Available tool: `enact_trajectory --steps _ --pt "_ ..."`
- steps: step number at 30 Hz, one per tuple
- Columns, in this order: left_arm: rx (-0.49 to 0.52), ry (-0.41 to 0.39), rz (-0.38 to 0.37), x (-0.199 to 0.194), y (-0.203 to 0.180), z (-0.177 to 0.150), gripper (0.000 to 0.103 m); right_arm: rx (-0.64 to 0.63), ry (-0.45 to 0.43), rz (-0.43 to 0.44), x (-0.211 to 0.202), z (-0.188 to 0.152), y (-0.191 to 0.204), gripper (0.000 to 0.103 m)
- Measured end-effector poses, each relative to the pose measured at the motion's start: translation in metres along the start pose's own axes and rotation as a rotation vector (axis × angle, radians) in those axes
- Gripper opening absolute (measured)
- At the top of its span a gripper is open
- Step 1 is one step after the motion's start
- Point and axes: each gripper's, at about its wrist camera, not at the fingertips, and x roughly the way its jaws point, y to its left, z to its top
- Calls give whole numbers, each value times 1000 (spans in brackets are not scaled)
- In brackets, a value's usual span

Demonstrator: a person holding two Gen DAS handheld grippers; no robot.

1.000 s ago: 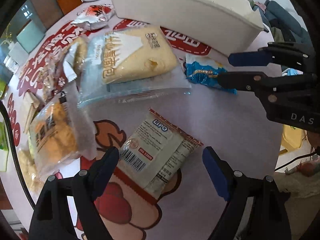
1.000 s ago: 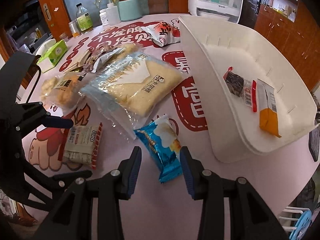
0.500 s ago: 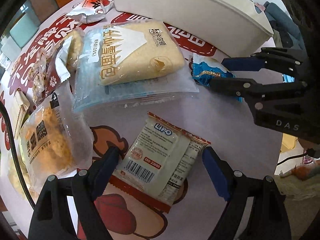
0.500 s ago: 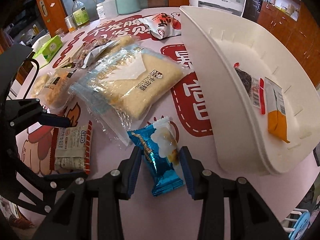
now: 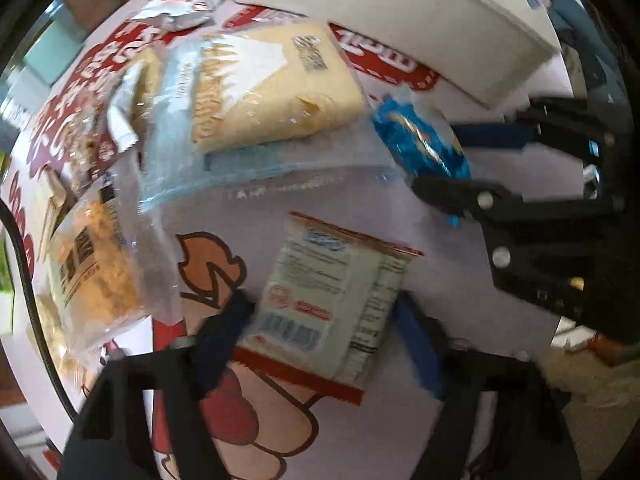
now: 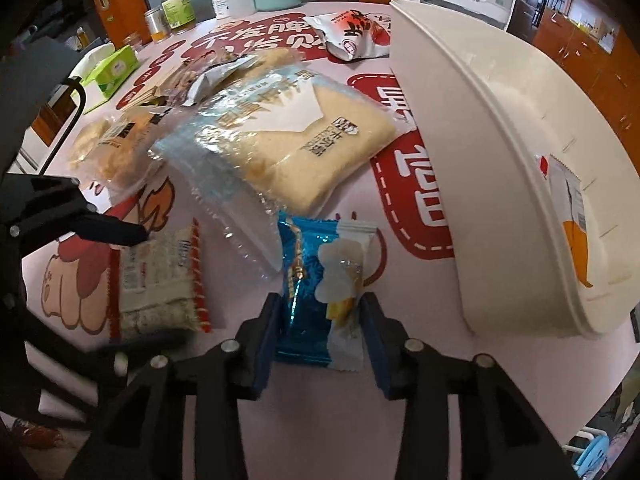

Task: Organize snacks
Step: 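Grasp the LIPO biscuit pack with the left tool while the right tool grasps the blue candy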

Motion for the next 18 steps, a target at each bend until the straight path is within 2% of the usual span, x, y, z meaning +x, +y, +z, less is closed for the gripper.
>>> enact_trajectory --steps 2,4,8,12,18 --pt "-54 2 -18 -2 5 1 52 -5 3 13 -1 -2 0 33" --pt "-100 -1 -26 -4 12 2 48 -16 -2 14 -4 -3 2 29" --pt "-153 3 -16 -4 19 2 47 -18 1 31 -7 -5 1 27" --pt "-190 10 -42 -13 15 -6 47 -31 -9 40 -18 -5 1 26" --pt "-225 -78 -27 -63 13 -8 47 -62 -87 64 -53 1 -1 26"
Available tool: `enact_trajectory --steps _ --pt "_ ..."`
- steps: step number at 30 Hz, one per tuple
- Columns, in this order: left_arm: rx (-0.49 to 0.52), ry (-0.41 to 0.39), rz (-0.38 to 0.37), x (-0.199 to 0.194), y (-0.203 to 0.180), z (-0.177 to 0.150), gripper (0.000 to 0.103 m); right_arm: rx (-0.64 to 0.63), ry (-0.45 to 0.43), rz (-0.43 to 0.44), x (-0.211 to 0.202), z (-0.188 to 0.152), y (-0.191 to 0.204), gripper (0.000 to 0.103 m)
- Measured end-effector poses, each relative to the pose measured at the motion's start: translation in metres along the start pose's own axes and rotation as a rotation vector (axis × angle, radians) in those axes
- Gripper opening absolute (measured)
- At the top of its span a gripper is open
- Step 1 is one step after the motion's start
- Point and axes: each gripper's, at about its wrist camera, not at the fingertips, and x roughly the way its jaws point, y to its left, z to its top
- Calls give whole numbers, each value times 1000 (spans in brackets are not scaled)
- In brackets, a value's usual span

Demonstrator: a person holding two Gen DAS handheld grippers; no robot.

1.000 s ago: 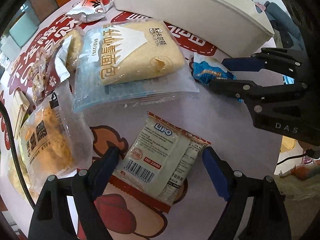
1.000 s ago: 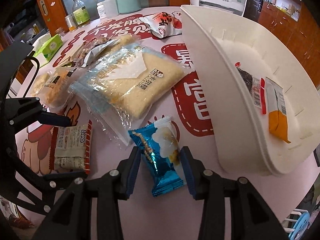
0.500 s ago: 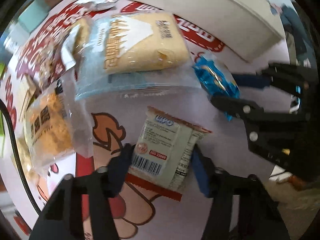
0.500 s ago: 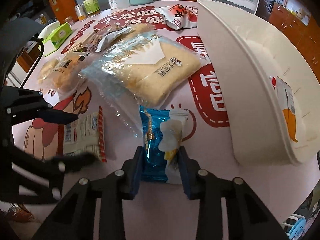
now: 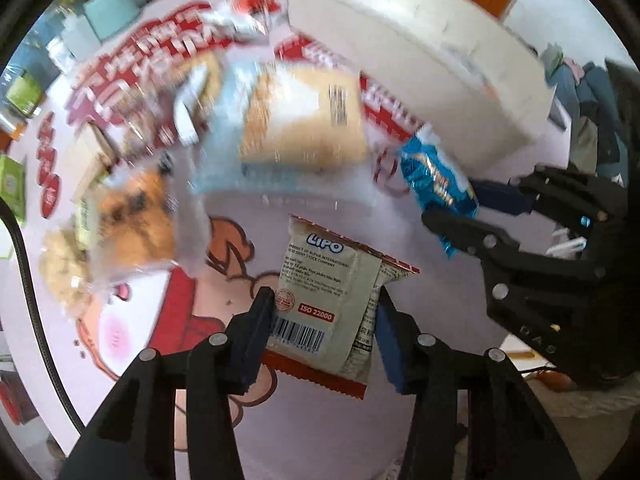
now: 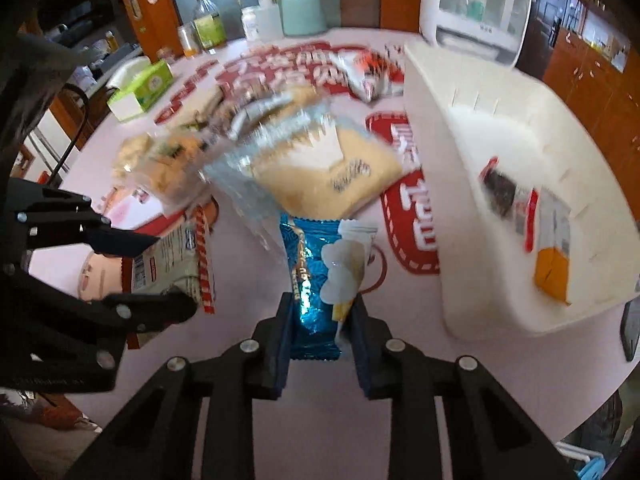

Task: Organize snacks
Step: 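Grasp the LIPO biscuit pack with the left tool while the right tool grasps the blue candy, then carry both packs into the white bin and open both tools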

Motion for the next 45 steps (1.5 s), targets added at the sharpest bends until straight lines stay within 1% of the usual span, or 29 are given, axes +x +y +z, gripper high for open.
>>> enact_trajectory --steps 5,9,12,16,19,26,30,34,39,42,43,44,45 --pt "-52 -106 29 -47 -10 13 47 -10 -97 20 -35 13 -11 26" --pt "-90 -190 49 -85 -25 38 47 4 -177 37 -66 26 -29 26" --pt "-110 -256 56 -105 -41 63 47 17 -220 41 -84 34 -45 26" --pt "-119 -310 67 -118 -66 91 47 45 -257 33 -103 45 -75 26" --pt "-117 -343 100 -123 -89 112 47 74 -274 7 -111 52 -101 26" --pt "-126 -366 138 -121 -126 156 47 168 -295 -48 -122 63 -161 26" --pt "-147 -369 151 -116 -138 178 47 203 -295 -61 -119 68 -187 27" --pt "-157 -362 163 -107 -145 198 48 219 -285 -79 -112 70 -205 27" --pt "-174 -352 173 -94 -151 220 48 232 -263 -82 -104 65 -218 27" --pt "-174 -343 190 -87 -154 226 52 229 -248 -94 -98 64 -224 27" --pt "-170 -339 195 -84 -156 227 65 229 -244 -93 -96 63 -225 28" --pt "-166 -336 197 -82 -157 227 86 230 -235 -88 -94 63 -227 30" --pt "-166 -336 197 -80 -157 227 94 234 -225 -80 -91 63 -229 33"
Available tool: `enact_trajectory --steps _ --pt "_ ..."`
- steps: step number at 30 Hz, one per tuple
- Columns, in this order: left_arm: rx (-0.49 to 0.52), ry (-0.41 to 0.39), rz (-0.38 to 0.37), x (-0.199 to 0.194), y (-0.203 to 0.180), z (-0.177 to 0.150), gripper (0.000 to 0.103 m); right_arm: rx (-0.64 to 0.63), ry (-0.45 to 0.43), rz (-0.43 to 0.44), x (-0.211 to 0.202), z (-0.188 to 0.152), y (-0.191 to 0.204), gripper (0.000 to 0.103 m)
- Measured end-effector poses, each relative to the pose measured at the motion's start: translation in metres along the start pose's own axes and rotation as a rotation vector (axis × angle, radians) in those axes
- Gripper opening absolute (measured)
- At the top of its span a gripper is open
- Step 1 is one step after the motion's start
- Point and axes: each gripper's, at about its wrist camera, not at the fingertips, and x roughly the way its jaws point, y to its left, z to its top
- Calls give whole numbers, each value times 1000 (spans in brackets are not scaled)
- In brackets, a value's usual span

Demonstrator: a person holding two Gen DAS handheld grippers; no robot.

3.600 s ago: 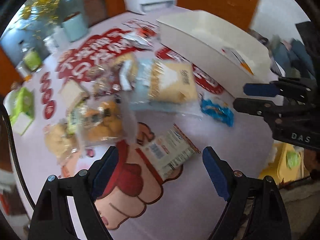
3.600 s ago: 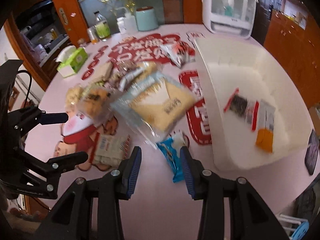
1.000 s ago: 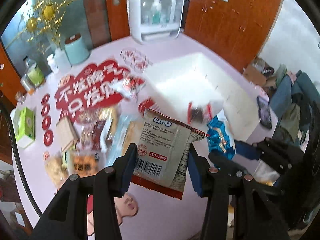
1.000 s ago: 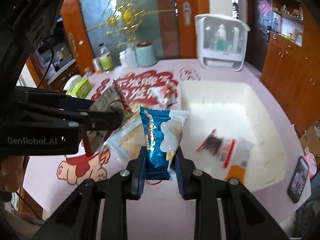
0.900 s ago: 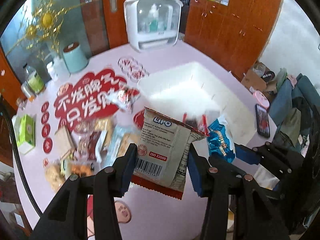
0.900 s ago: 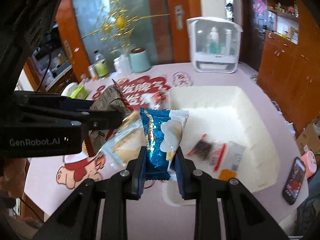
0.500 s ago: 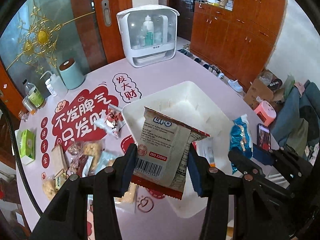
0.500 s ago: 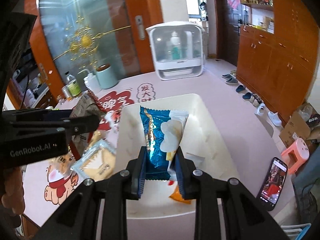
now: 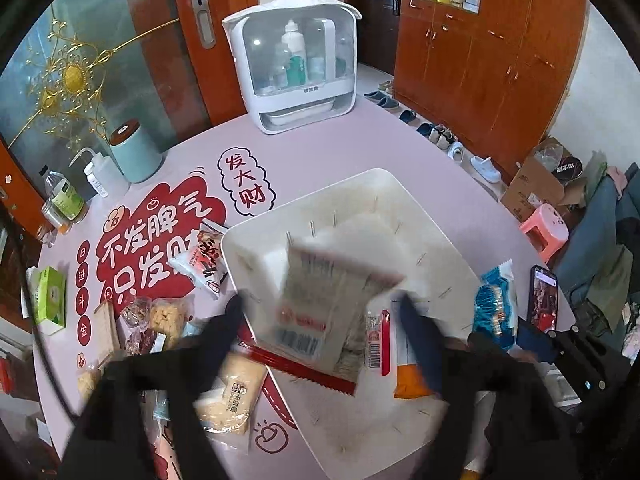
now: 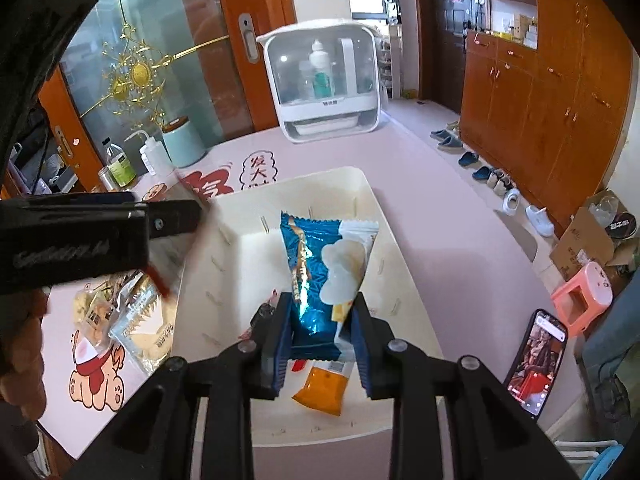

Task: Organize snacks
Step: 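Carry both packs into the white bin and open both tools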

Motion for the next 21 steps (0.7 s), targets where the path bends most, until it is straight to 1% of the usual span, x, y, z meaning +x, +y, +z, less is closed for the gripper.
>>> enact_trajectory --steps 1,2,4,7,9,17,21 --pt "-6 -4 -5 1 0 -1 102 2 6 -1 2 -1 -2 43" --pt "-13 -3 -9 2 0 -2 102 6 12 -5 3 -2 -3 52" --pt "-28 21 -10 6 2 -2 102 13 15 -10 5 -3 -5 57" --pt "-67 66 -8 13 11 -5 102 13 26 -5 6 -3 -5 57" --pt "-87 77 -5 14 15 -9 102 9 29 -1 6 -4 -3 58" --pt "-106 88 28 5 28 -24 102 -16 34 12 4 -7 9 57" --pt "-112 87 32 -2 33 -31 102 -25 36 21 0 -10 16 58"
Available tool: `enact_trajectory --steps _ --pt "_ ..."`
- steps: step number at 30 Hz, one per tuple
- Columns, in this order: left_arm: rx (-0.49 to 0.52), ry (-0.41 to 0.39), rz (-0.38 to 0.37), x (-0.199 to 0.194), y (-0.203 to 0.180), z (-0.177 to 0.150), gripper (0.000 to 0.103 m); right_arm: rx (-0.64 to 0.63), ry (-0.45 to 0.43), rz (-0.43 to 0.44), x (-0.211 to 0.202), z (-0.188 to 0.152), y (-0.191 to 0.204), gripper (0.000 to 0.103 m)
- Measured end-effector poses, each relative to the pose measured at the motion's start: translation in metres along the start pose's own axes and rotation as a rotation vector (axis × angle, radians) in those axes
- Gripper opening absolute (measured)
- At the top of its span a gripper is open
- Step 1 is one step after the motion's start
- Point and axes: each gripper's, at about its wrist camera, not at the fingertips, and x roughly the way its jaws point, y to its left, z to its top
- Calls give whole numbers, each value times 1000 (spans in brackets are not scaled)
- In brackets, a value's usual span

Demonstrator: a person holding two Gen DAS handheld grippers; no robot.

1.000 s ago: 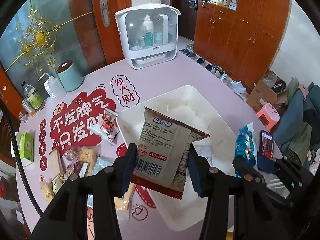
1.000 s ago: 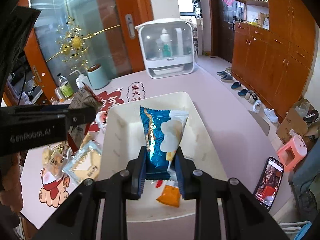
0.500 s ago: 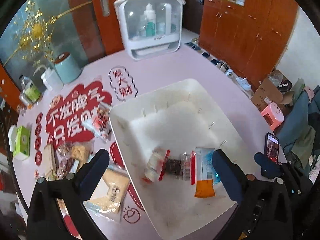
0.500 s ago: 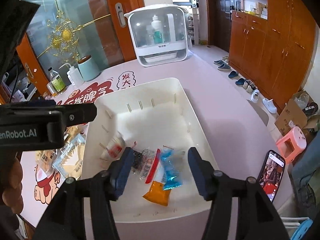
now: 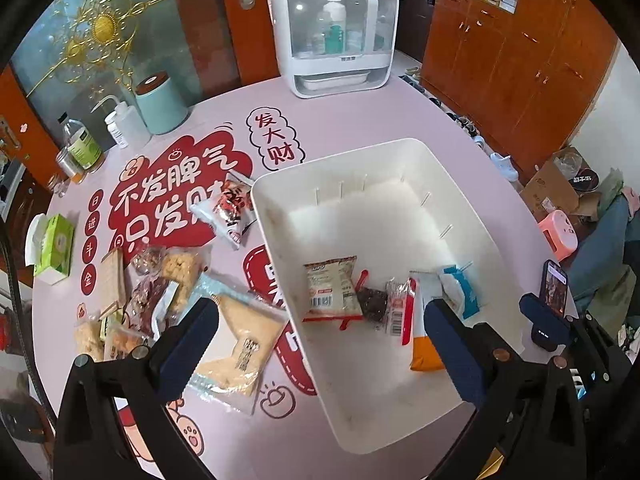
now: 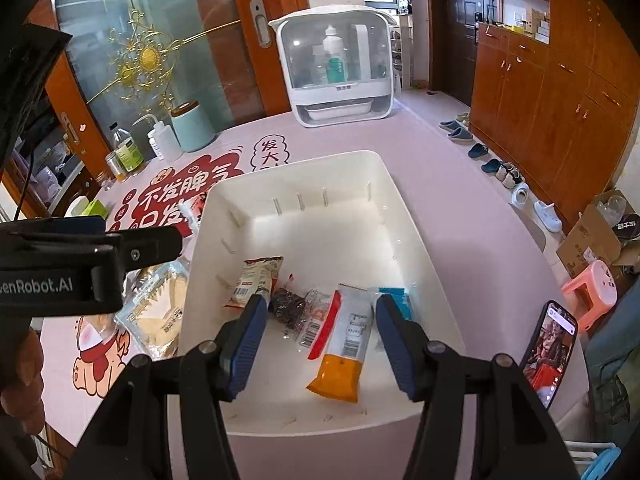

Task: Organize snacks
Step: 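Carry both packs into the white bin and open both tools, then move both tools back toward the remaining snacks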

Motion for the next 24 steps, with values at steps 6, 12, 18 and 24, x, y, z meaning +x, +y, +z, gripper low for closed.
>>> enact_trajectory --steps 6,12,18,24 --pt "-6 -17 10 -15 11 -13 102 -25 8 2 -5 -5 13 58" --pt "-23 -28 29 -28 31 -30 102 -35 20 1 -10 -11 27 57" --pt "-64 -27 50 -40 64 -53 102 -55 36 -15 -14 -16 46 57" --pt "-89 -39 83 -55 99 -78 102 -83 42 -20 -22 -17 73 57"
